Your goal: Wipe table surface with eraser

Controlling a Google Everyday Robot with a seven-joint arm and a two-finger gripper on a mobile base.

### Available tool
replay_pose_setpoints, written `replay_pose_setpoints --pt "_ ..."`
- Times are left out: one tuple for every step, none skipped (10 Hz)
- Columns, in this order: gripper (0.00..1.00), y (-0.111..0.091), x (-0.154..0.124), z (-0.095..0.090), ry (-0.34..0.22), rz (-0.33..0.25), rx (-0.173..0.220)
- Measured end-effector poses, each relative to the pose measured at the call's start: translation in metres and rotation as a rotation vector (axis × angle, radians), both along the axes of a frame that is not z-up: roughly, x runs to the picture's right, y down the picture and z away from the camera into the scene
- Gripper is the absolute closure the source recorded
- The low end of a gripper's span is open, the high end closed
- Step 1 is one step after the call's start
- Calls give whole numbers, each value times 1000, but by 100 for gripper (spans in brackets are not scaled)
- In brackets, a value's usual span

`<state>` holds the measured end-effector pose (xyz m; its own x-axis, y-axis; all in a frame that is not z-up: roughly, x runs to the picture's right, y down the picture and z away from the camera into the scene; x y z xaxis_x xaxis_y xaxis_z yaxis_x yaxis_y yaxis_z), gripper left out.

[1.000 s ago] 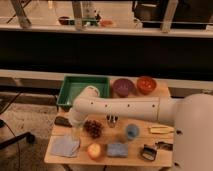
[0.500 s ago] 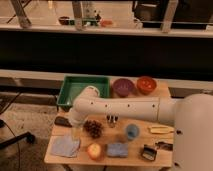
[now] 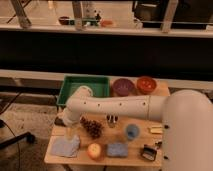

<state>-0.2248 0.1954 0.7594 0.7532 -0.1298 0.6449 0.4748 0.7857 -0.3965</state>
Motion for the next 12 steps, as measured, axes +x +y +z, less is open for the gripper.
replay_pose_setpoints --pt "20 -2 -2 3 -6 -2 5" --pt "20 -5 -3 8 -10 -2 12" --pt "20 -6 -5 11 -14 -5 17" --pt "20 -7 -6 14 -15 -5 21" --pt "20 -12 -3 22 -10 1 29" --pt "20 -15 -2 26 -7 6 34" --pt "20 -17 -2 29 -7 8 38" --pt "20 -19 -3 34 -8 9 41" --pt "20 -20 -5 37 -10 9 44" --pt "20 -19 -7 40 -12 7 45" --pt "20 -19 -9 45 -13 5 46" --pt "20 -18 -13 49 -16 3 46"
